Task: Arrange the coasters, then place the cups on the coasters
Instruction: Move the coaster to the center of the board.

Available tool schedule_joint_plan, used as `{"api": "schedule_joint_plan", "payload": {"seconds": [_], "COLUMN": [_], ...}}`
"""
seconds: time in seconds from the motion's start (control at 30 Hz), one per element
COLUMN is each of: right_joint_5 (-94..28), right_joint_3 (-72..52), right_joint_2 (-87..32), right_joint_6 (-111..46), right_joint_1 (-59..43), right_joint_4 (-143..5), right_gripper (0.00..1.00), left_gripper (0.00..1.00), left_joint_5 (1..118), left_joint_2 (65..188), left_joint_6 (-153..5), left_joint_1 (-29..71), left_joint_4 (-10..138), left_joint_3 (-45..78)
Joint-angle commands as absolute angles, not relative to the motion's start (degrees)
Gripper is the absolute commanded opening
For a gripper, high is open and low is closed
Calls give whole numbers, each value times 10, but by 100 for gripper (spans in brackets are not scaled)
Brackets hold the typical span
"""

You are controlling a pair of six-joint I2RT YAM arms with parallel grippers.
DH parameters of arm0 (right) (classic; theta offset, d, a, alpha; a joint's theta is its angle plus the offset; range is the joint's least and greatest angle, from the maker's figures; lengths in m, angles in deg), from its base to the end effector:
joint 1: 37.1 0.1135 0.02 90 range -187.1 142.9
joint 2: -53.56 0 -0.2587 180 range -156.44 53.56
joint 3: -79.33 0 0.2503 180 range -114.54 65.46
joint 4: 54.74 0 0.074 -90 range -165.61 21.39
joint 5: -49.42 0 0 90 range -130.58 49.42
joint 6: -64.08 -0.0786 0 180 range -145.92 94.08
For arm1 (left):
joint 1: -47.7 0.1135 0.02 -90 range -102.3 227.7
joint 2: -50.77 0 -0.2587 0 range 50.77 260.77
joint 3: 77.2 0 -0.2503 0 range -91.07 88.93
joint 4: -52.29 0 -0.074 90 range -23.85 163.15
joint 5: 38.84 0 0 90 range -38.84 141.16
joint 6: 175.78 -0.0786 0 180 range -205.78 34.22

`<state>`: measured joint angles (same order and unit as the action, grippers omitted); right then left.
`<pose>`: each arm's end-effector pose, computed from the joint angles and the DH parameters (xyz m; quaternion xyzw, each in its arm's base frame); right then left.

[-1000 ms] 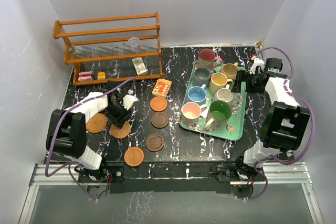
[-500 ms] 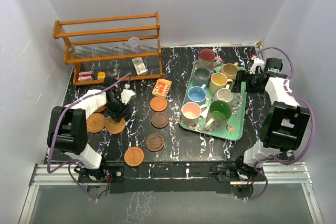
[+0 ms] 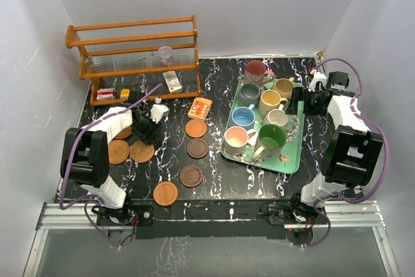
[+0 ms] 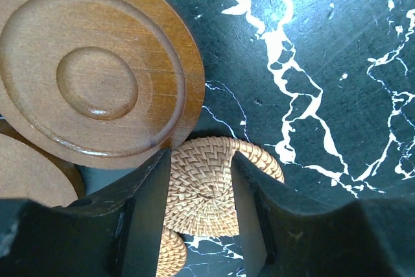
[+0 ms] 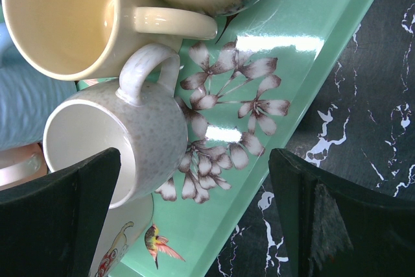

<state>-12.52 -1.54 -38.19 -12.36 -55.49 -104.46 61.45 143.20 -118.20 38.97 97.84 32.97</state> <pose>0.3382 -0.0735 0.1999 -0.0219 0.9402 0.1577 0.3012 0.3126 -0.0622 0.1353 0.3596 0.9096 -0.0474 0.2028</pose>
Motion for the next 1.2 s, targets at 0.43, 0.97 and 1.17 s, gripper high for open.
{"api": "schedule_joint_plan", "payload": {"seconds": [0.43, 0.97, 1.17], "right_joint_5": [-122, -120, -121], "right_joint_3": [-36, -36, -36], "right_joint_2": [-376, -370, -372], "right_joint_6": [-118, -117, -117], "right_joint_1": [-556, -555, -556], "right_joint_4": [-1030, -1030, -1030], "right_gripper": [98, 99, 99], "left_gripper": [41, 41, 41], "left_joint_5": [620, 627, 645], "left_joint_2": [1345, 1383, 1394], "left_joint_6": [-1180, -1171, -1158], "left_joint_1": [388, 384, 372], "left_joint_4": [1062, 1016, 1001], "left_joint_3": [345, 392, 402]}}
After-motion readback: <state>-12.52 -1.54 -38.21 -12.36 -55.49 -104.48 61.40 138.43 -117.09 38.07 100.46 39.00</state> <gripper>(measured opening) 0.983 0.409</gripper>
